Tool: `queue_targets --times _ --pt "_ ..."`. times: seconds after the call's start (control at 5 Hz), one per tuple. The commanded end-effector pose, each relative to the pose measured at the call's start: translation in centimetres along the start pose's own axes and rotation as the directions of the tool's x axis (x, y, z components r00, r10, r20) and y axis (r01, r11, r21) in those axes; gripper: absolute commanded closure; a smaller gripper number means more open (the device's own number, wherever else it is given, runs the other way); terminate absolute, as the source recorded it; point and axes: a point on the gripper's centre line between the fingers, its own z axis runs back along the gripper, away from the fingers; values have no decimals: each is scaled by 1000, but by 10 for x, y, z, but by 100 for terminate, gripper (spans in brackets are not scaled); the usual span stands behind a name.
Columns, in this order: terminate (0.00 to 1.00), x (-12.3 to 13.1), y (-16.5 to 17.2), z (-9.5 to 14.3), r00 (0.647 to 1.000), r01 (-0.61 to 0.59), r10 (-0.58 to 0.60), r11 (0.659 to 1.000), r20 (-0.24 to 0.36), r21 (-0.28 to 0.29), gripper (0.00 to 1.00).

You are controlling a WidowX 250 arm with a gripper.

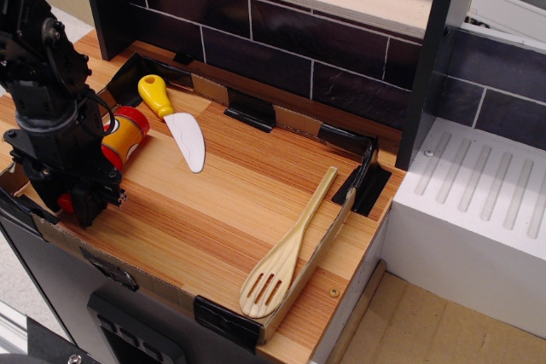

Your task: Upright hot sauce bottle

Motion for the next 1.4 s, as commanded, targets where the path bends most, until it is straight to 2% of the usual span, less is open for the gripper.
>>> queue_targets --times 0.0,0.2,0.4,0.8,1.0,1.2 --pt "0 -3 0 33 998 -1 1 1000 -69 1 100" --pt "0 -9 -9 51 984 -41 40 999 -172 -3 100" --pt "0 -17 -20 67 948 -36 33 999 -316 -5 100" --pt "0 -24 -39 83 841 -69 65 998 -538 13 100" --pt "0 -27 -48 88 747 -83 66 997 -661 6 100" --pt "0 -21 -49 92 622 -123 88 992 -778 14 100"
